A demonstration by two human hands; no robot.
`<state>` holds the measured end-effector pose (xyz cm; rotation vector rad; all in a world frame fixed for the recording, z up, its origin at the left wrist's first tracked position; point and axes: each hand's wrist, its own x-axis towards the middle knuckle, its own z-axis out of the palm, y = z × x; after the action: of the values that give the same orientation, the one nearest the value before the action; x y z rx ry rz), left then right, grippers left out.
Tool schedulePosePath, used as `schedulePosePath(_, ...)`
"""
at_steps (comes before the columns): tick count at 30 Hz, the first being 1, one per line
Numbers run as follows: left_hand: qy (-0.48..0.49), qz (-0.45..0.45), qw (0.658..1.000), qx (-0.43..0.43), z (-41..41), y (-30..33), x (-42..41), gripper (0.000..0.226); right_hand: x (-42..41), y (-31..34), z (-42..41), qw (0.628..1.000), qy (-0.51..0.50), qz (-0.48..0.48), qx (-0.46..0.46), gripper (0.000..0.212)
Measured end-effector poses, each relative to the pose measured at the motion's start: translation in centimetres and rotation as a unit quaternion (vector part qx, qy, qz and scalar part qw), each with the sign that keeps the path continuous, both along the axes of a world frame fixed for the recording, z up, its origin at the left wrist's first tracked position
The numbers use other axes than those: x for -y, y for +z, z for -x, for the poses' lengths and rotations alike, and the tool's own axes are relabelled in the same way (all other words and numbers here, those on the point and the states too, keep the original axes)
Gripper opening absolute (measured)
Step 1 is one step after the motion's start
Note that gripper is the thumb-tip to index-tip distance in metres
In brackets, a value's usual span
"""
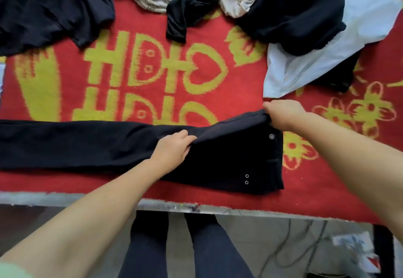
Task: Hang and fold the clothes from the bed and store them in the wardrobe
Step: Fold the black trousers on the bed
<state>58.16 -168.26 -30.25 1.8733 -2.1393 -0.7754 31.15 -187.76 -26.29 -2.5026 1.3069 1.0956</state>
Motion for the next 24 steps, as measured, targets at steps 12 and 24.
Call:
schedulePosePath(12,-0.064,-0.251,0.962,0.082,2.8,-4.5,-8.4,0.039,-17.5,-4.6,8.4,0.932,-0.314,-0.095,0.153,0.024)
schedulePosePath(24,0.741,-0.245,0.504,-0.369,1.4,-4.8,-5.5,0.046,-13.6,-7.6,8.3,0.582,-0.695,-0.146,0.396,0.040)
